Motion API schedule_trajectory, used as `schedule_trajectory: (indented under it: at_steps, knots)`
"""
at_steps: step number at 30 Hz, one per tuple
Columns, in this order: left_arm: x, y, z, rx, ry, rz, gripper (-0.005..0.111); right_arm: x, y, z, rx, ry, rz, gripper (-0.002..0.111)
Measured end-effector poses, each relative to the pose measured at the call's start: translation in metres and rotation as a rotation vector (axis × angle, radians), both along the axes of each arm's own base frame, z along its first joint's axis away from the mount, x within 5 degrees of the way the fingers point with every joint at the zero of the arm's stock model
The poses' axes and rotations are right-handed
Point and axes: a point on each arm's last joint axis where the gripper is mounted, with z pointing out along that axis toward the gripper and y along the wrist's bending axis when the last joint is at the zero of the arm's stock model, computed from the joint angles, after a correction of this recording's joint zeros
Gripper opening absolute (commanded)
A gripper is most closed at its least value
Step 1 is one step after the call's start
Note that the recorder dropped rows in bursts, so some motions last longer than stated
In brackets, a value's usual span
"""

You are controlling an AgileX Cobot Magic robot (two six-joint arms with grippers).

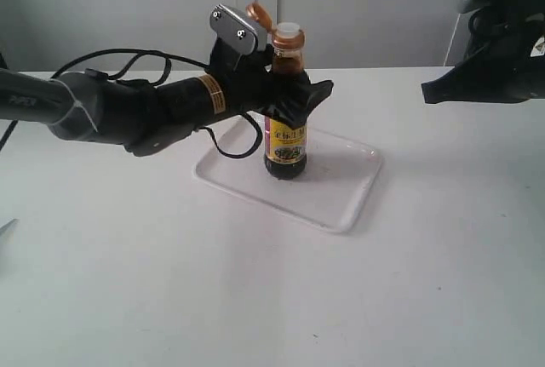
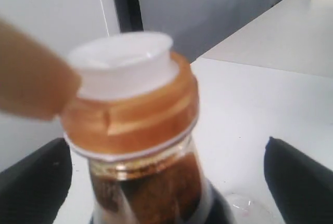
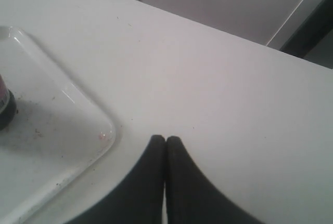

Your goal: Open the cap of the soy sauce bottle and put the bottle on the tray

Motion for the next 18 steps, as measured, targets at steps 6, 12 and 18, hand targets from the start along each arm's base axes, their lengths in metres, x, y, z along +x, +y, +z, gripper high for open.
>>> schedule_trajectory:
  at_steps: [6,12,18]
  knots:
    - [-0.002,0.005,0.020,0.037,-0.008,0.039,0.105,0.000,0.000,0.000,0.000,0.000,0.000,0.000]
    - [-0.005,0.010,0.037,0.048,-0.022,0.064,0.105,0.000,0.000,0.000,0.000,0.002,0.000,0.000]
    - [-0.007,0.013,0.047,0.057,-0.027,0.082,0.105,0.000,0.000,0.000,-0.001,0.006,0.000,0.000]
